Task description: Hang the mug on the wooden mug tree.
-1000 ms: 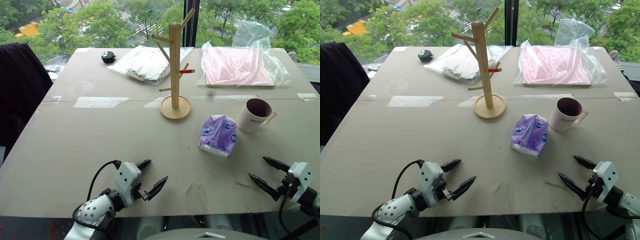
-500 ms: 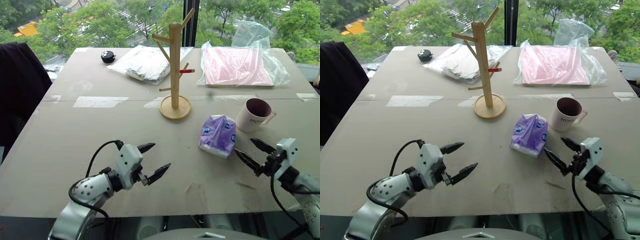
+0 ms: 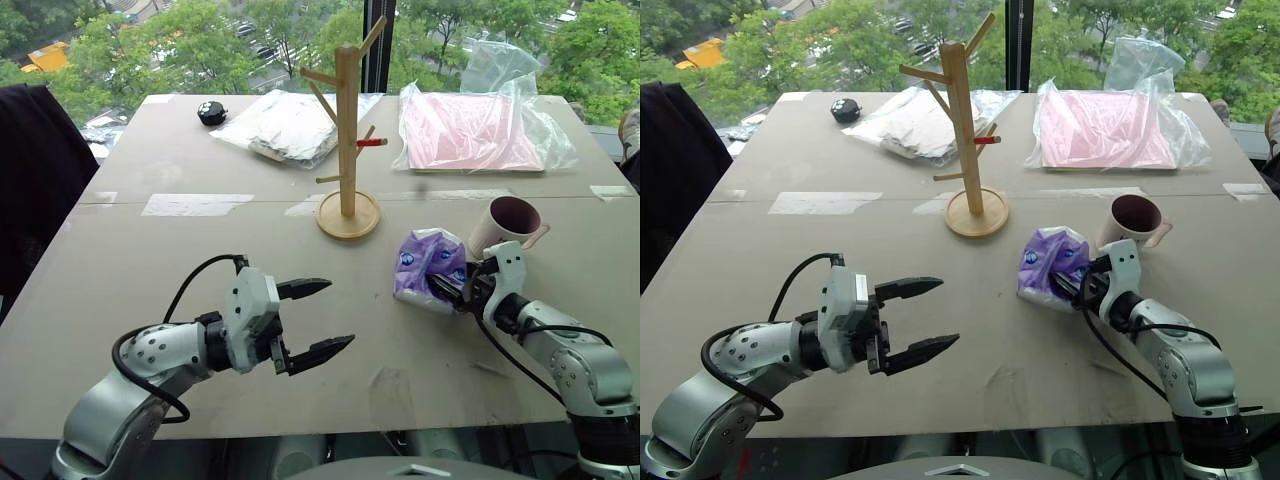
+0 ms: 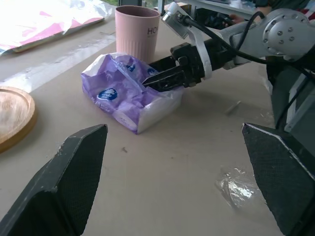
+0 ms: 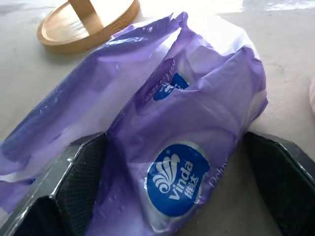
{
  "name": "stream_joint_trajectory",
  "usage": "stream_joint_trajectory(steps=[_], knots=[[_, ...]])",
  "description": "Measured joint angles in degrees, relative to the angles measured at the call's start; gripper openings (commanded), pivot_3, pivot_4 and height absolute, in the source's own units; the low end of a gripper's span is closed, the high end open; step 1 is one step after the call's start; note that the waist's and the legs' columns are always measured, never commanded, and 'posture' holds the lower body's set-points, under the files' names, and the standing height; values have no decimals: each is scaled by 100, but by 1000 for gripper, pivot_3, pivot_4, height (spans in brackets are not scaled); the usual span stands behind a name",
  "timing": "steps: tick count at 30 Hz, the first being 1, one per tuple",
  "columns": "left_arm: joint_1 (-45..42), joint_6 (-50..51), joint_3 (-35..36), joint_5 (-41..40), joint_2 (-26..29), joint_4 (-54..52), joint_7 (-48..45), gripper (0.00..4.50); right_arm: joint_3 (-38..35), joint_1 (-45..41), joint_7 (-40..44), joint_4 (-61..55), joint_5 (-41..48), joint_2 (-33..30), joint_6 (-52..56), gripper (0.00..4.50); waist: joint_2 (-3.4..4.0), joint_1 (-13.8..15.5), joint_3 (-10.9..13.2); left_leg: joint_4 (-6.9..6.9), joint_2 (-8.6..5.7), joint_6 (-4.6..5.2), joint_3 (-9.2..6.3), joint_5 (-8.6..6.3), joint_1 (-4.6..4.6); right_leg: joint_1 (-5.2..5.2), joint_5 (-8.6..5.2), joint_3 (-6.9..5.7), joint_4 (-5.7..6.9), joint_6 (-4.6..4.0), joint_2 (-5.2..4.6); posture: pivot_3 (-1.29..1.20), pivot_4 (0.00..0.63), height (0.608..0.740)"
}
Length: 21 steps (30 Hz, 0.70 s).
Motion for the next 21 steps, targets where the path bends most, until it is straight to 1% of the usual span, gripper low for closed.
stream_joint_trajectory(steps=[2, 5, 8, 9, 10, 17, 21], knots=[[34, 8, 13, -39, 74, -29, -20, 4500, 113, -49, 10, -2, -93, -25, 53, 3582, -10, -7, -6, 0, 1, 0, 0, 0, 3, 2, 0, 0, 0, 1, 6, 0, 150, 740], [76, 7, 13, -42, 87, -35, -28, 4500, 258, -83, 81, -39, -124, -38, 116, 2169, -12, -7, -8, 0, 2, 0, -2, 0, 9, 8, 0, 0, 1, 0, 9, 0, 150, 740], [102, 3, 13, -32, 110, -35, -29, 4500, 367, -104, 126, -125, -158, -90, 140, 901, -20, -7, -14, 1, 3, 0, -1, 0, 12, 11, 0, 0, 1, 0, 10, 0, 150, 740], [109, -2, 13, -23, 110, -35, -29, 4500, 389, -114, 138, -132, -198, -110, 140, 369, -24, -7, -16, 3, 3, -1, -1, 0, 13, 13, 0, 1, 1, 0, 10, 0, 150, 740], [118, -8, 13, -10, 110, -35, -29, 4500, 398, -127, 152, -137, -218, -120, 140, 41, -29, -7, -19, 4, 4, 0, -1, 0, 14, 14, 0, 1, 1, 1, 9, 0, 150, 740], [128, -29, 12, 59, 104, -35, -61, 4500, 370, -98, 316, -139, -263, -128, 56, 41, -35, -1, -23, 6, 6, -1, -2, 0, 18, 21, -5, 0, 0, 8, 6, 0, 150, 740], [-212, -9, -29, 15, 52, -32, -66, 4500, -6, 216, 960, -159, 153, -163, -273, 41, -22, 27, -9, 6, 5, -1, -3, 0, 4, 19, 0, -10, -3, -2, 5, 0, 150, 740]])
